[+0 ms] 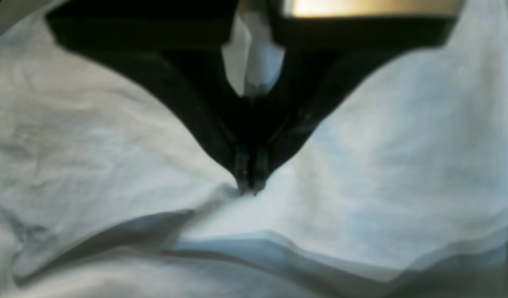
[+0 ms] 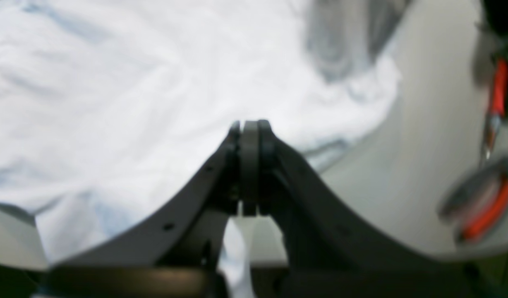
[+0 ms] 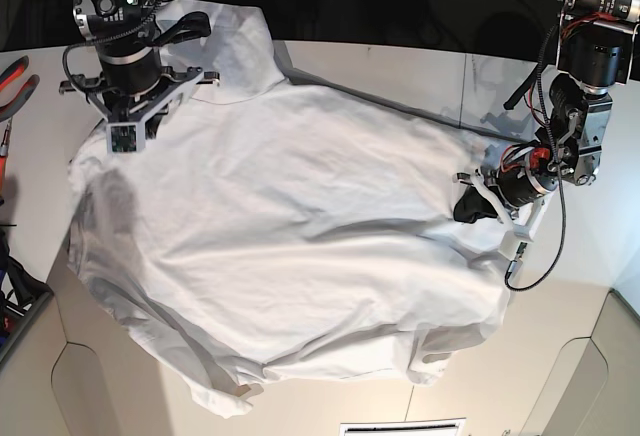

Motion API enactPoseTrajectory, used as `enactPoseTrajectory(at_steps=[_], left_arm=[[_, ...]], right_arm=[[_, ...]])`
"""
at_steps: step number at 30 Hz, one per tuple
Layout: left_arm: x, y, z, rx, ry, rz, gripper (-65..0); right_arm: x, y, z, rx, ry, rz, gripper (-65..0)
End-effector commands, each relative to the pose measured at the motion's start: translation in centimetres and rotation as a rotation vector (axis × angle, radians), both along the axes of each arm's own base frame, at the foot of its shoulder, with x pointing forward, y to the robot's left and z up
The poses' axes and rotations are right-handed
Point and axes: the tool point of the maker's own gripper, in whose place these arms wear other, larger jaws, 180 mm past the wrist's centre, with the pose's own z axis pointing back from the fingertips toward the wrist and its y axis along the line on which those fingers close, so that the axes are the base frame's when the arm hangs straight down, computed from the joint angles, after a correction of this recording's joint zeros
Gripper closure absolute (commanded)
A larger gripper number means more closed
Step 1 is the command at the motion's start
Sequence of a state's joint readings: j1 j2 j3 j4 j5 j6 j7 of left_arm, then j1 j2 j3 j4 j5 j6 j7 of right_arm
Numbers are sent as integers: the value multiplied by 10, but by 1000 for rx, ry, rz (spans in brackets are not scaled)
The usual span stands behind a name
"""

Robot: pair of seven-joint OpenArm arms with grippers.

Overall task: Layout the t-shirt on the table in an organized manner, then fold the t-shirt properly
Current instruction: 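Move the right gripper to the shirt's shoulder near the collar and grasp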

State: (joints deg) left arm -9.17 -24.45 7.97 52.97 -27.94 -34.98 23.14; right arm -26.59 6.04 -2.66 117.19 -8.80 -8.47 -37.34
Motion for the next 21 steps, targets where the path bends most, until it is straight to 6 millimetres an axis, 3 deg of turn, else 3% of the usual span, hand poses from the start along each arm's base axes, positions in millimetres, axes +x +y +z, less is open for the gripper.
enactPoseTrajectory(at_steps=[1,5,8,10,14,18,21], left_arm=[[-23,12,-20,96,113,-36,0],[-23,11,-20,96,113,-37,0],[-25,7,-19,80,111,-64,0],[-25,4,-19,72,110,-79,0],[-25,4,-18,66,108,-75,0],[-24,2,-17,50,105,-66,0],[-24,2,-17,49,105,-67,0]], right_arm=[[4,-5,12,-15,-49,-22,0],[6,-26,14,-35,-76,-95,-8],[15,-44,14,-11,-102,-170,-234],[18,-54,7,11,-96,-220,-325],[18,-57,-23,87,-29,-280,-337],[14,-44,-51,155,38,-302,-336],[11,-30,-58,194,55,-317,-336]])
